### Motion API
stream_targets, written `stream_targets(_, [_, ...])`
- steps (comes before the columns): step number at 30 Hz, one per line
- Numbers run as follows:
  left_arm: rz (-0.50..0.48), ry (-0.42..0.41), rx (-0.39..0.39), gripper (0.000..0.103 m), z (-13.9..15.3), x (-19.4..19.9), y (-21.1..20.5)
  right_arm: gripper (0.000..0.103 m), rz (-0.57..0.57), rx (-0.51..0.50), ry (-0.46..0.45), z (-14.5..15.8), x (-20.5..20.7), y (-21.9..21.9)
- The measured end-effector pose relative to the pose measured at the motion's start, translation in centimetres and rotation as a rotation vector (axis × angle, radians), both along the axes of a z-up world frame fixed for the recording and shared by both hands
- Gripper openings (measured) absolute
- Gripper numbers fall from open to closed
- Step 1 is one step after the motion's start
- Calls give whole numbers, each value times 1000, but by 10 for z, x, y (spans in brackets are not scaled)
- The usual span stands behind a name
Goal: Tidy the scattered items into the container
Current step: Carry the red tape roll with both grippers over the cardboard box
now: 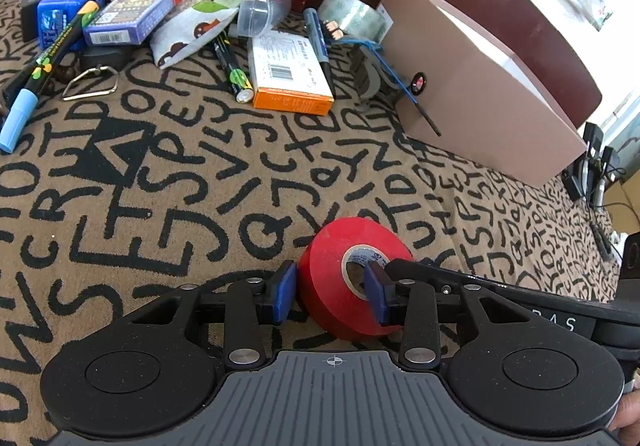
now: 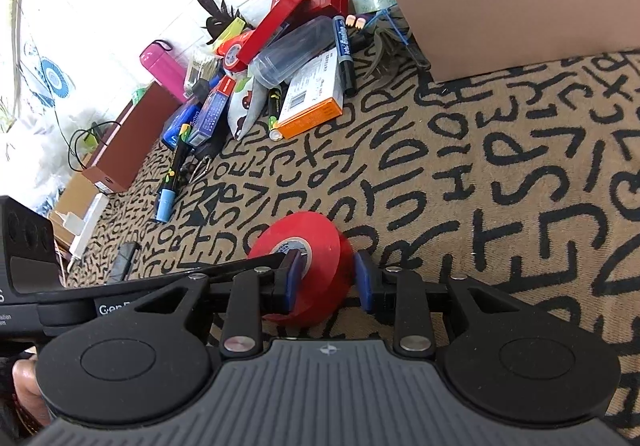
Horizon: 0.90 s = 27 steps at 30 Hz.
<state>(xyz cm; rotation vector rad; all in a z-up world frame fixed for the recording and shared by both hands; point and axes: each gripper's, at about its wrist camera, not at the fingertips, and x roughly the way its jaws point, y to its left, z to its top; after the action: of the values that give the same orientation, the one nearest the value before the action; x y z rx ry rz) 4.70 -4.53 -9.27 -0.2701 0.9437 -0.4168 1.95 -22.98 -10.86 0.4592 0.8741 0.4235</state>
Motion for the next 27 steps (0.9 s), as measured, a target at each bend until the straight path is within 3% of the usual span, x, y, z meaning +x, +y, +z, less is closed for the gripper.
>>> stream_targets(9, [-2,-30,23,49,-1,-1,-3,35,49,-7,-2,-3,9,0])
stream_targets(16, [4,-33,62,45,8,-14,-11,32,40,-41,-28,4,-7,3])
stream_targets(27, [-36,-103,83,44,38,-20,-40,30,0,-58,-114,29,-26,-17])
